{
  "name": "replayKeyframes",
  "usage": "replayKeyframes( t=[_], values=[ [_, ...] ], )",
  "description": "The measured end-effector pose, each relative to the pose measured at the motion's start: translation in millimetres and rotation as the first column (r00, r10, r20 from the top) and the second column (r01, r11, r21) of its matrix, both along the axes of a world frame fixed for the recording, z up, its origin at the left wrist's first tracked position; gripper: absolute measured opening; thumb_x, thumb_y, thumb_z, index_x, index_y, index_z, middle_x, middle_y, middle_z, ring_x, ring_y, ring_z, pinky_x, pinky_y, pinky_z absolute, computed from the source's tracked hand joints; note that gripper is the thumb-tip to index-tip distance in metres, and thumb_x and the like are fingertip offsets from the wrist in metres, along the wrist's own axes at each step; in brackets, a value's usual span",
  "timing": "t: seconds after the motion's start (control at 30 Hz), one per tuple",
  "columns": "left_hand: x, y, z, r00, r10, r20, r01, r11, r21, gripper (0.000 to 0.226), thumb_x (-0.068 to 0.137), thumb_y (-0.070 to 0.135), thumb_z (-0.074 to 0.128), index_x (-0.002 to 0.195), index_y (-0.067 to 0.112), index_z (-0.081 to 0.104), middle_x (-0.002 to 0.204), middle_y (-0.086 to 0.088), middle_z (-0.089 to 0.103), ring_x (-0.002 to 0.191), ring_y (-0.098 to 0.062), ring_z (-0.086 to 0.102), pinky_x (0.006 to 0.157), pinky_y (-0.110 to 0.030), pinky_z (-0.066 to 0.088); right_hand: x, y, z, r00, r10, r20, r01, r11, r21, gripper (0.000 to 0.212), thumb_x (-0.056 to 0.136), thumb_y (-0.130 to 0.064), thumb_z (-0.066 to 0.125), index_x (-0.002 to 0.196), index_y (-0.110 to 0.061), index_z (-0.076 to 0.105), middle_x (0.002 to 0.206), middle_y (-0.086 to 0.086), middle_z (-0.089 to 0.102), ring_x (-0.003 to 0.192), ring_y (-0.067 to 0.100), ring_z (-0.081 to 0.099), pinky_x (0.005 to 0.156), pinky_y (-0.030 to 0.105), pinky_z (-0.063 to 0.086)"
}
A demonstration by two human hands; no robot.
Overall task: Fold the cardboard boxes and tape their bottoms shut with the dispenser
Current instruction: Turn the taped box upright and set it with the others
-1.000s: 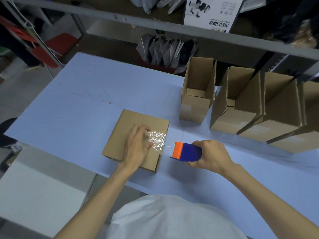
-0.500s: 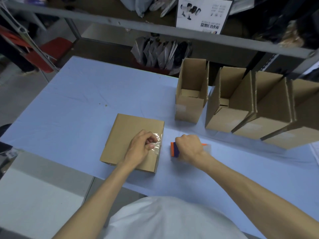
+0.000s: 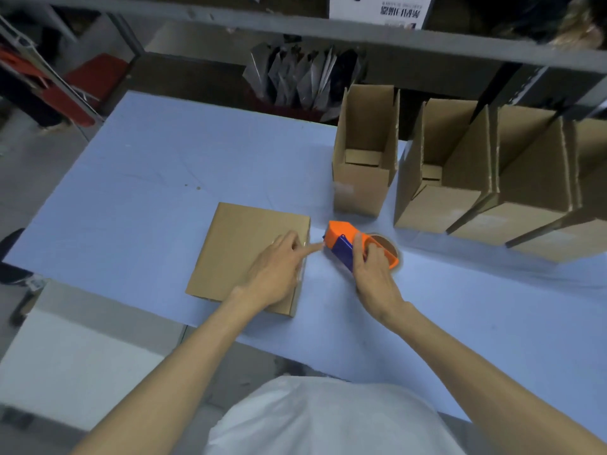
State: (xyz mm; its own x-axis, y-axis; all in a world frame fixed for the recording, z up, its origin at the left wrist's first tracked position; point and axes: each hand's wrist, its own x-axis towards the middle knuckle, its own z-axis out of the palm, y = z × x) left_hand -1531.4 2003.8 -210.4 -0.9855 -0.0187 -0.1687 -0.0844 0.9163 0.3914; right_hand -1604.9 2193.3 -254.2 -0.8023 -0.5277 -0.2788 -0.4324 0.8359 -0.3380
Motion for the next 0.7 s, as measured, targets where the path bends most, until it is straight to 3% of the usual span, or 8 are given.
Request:
replayKeyframes(
  t=[0.1, 0.23, 0.27, 0.4, 0.53, 0.6, 0.63, 0.7],
  values=[
    [-16, -7, 2, 0.972, 0.181, -0.149, -0.162, 0.978, 0.129, 0.057, 0.083, 0.006, 0.057, 0.137, 0.025, 0.052, 0.118, -0.006, 0.052, 0.109, -0.024, 0.050, 0.090, -0.035, 0.043, 2, -2, -19, 0.997, 0.064, -0.041, -0.063, 0.998, 0.028, 0.074, 0.090, 0.009, 0.038, 0.148, 0.003, -0.007, 0.136, 0.027, 0.032, 0.120, 0.036, 0.036, 0.101, 0.041, 0.030],
    [-44, -23, -15, 0.987, 0.161, -0.010, -0.161, 0.987, -0.020, 0.059, 0.091, 0.038, 0.057, 0.146, 0.027, 0.038, 0.152, -0.006, 0.033, 0.143, -0.026, 0.024, 0.115, -0.036, 0.014, 5, -8, -28, 0.987, -0.020, 0.159, 0.042, 0.990, -0.135, 0.064, 0.098, -0.059, 0.028, 0.149, -0.021, 0.026, 0.148, 0.009, 0.035, 0.135, 0.027, 0.032, 0.111, 0.038, 0.024],
    [-48, -25, -21, 0.989, 0.149, 0.027, -0.147, 0.987, -0.065, 0.059, 0.093, 0.043, 0.053, 0.147, 0.029, 0.035, 0.154, -0.004, 0.032, 0.145, -0.025, 0.020, 0.117, -0.039, 0.008, 5, -9, -31, 0.991, -0.018, 0.130, 0.036, 0.990, -0.136, 0.064, 0.097, -0.060, 0.028, 0.148, -0.020, 0.028, 0.147, 0.009, 0.036, 0.134, 0.027, 0.033, 0.111, 0.038, 0.025],
    [-51, -22, -34, 0.991, 0.131, -0.029, -0.134, 0.967, -0.217, 0.046, 0.092, 0.042, 0.047, 0.135, 0.026, 0.045, 0.131, -0.003, 0.049, 0.128, -0.024, 0.038, 0.114, -0.043, 0.009, 9, -11, -31, 0.998, -0.007, -0.064, 0.008, 1.000, 0.021, 0.067, 0.087, 0.007, 0.048, 0.148, 0.002, 0.020, 0.131, 0.029, 0.039, 0.115, 0.041, 0.042, 0.098, 0.045, 0.038],
    [-50, -20, -29, 0.981, 0.161, -0.105, -0.181, 0.959, -0.216, 0.037, 0.093, 0.033, 0.045, 0.127, 0.019, 0.051, 0.122, -0.005, 0.053, 0.117, -0.027, 0.043, 0.111, -0.042, 0.016, 38, -13, -16, 0.975, -0.060, -0.213, 0.010, 0.974, -0.226, 0.054, 0.080, -0.003, 0.066, 0.131, 0.004, 0.050, 0.119, 0.029, 0.051, 0.103, 0.043, 0.050, 0.084, 0.048, 0.048],
    [-47, -23, -19, 0.956, 0.236, -0.173, -0.265, 0.949, -0.172, 0.035, 0.094, 0.029, 0.047, 0.126, 0.016, 0.053, 0.122, -0.007, 0.053, 0.115, -0.030, 0.043, 0.111, -0.043, 0.017, 58, -19, -2, 0.989, -0.107, 0.104, 0.130, 0.959, -0.253, 0.040, 0.093, -0.028, 0.057, 0.125, -0.004, 0.052, 0.119, 0.018, 0.050, 0.109, 0.035, 0.047, 0.085, 0.042, 0.047],
    [-45, -24, -12, 0.933, 0.286, -0.217, -0.320, 0.937, -0.142, 0.035, 0.094, 0.026, 0.048, 0.126, 0.015, 0.054, 0.122, -0.009, 0.054, 0.115, -0.031, 0.044, 0.112, -0.043, 0.017, 64, -24, 6, 0.912, -0.204, 0.356, 0.289, 0.935, -0.204, 0.041, 0.096, -0.040, 0.050, 0.121, -0.007, 0.051, 0.118, 0.015, 0.050, 0.109, 0.032, 0.048, 0.088, 0.040, 0.045],
    [-38, -28, 5, 0.854, 0.409, -0.322, -0.446, 0.894, -0.047, 0.035, 0.092, 0.022, 0.053, 0.126, 0.012, 0.056, 0.121, -0.010, 0.055, 0.116, -0.033, 0.045, 0.113, -0.046, 0.018, 66, -41, 29, 0.511, -0.350, 0.785, 0.633, 0.771, -0.068, 0.046, 0.095, -0.053, 0.044, 0.108, -0.009, 0.051, 0.107, 0.014, 0.057, 0.097, 0.031, 0.059, 0.090, 0.041, 0.048]
  ],
)
